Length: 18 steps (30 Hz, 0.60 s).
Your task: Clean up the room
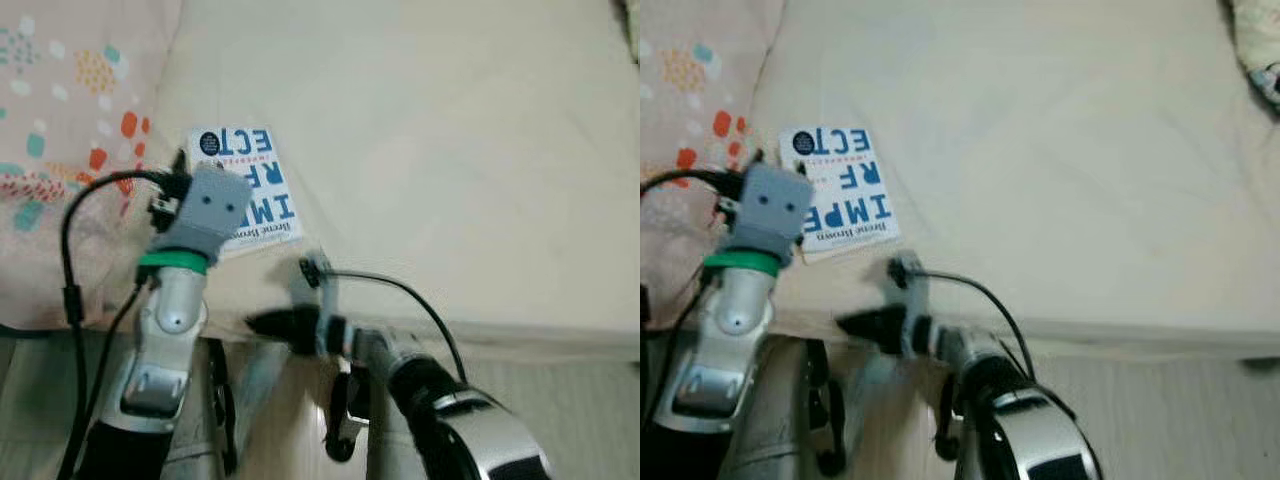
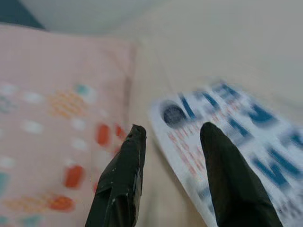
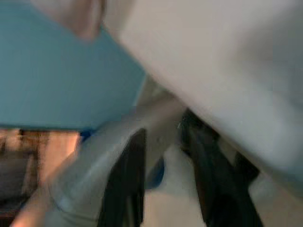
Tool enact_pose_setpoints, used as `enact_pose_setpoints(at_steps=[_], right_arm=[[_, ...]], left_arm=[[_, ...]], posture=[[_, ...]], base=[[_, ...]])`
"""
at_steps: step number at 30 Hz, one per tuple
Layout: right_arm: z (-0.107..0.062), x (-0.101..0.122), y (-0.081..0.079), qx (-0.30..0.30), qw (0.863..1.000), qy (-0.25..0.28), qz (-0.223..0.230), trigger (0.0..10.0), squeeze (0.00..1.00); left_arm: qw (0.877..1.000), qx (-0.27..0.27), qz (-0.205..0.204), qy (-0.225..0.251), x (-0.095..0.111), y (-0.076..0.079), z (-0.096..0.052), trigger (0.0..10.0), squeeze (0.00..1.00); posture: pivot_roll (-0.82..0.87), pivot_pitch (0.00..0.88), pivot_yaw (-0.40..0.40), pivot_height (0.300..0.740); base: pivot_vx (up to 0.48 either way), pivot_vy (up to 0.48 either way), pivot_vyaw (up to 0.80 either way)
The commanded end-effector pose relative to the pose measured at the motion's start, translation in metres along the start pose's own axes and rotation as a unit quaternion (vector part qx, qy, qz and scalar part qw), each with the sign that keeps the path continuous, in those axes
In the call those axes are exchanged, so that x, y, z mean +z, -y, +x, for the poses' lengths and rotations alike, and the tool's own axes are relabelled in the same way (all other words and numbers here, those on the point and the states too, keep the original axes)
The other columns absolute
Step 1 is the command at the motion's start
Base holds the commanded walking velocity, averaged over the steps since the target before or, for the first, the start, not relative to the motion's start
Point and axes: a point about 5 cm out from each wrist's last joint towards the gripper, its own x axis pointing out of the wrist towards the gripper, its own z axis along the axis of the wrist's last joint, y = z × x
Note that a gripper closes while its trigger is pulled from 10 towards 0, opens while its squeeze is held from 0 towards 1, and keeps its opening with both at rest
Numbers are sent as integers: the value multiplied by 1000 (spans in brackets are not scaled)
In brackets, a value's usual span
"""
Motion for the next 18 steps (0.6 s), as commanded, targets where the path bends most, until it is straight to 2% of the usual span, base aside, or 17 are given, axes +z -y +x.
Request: enact_pose_setpoints(at_steps=[1,3,4,5,6,7,8,9,11,13,14,15,16,17,18], right_arm=[[-13,1,-1,13,999,13,-34,10000,0],[-39,13,-1,-24,994,84,-63,10000,0],[-39,13,-1,-24,994,84,-63,10000,0],[-48,19,1,-48,990,113,-66,10000,0],[-60,28,6,-94,980,159,-70,10000,0],[-74,39,12,-149,962,215,-77,10000,0],[-84,46,15,-184,947,250,-81,10000,0],[-84,46,15,-184,947,250,-81,10000,0],[-102,65,20,-272,899,319,-123,10000,0],[-102,65,20,-272,899,319,-123,10000,0],[-107,73,20,-308,878,336,-150,10000,0],[-107,73,20,-308,878,336,-150,10000,0],[-112,82,18,-336,854,353,-181,10000,0],[-112,82,18,-336,854,353,-181,10000,0],[-119,88,17,-361,834,366,-200,10000,0]], left_arm=[[999,-28,11,-37,-19,8,-6,10000,0],[996,-52,41,-61,-36,11,-7,10000,0],[996,-52,41,-61,-36,11,-7,10000,0],[994,-60,54,-68,-42,12,-7,10000,0],[991,-78,82,-76,-50,15,-6,10000,0],[986,-98,114,-72,-55,19,-5,10000,0],[982,-110,135,-69,-59,21,-4,10000,0],[982,-110,135,-69,-59,21,-4,10000,0],[977,-135,156,-58,-61,30,-2,10000,0],[977,-135,156,-58,-61,30,-2,10000,0],[975,-142,160,-52,-60,34,-1,10000,0],[975,-142,160,-52,-60,34,-1,10000,0],[975,-147,159,-44,-57,38,-1,10000,39],[975,-147,159,-44,-57,38,-1,10000,39],[975,-154,154,-35,-54,43,-4,10000,173]], posture=[[-48,257,-40,600],[-65,238,-30,600],[-65,238,-30,600],[-69,234,-27,600],[-84,218,-17,600],[-93,202,-6,600],[-93,202,-6,600],[-93,202,-6,600],[-118,174,14,600],[-118,174,14,600],[-120,171,16,600],[-120,171,16,600],[-129,161,16,600],[-129,161,16,600],[-130,157,8,600]], base=[[0,0,0],[0,0,0],[0,0,0],[0,0,0],[0,0,0],[0,0,0],[0,0,0],[0,0,0],[0,0,0],[0,0,0],[0,0,0],[0,0,0],[0,0,0],[0,0,0],[0,0,0]])
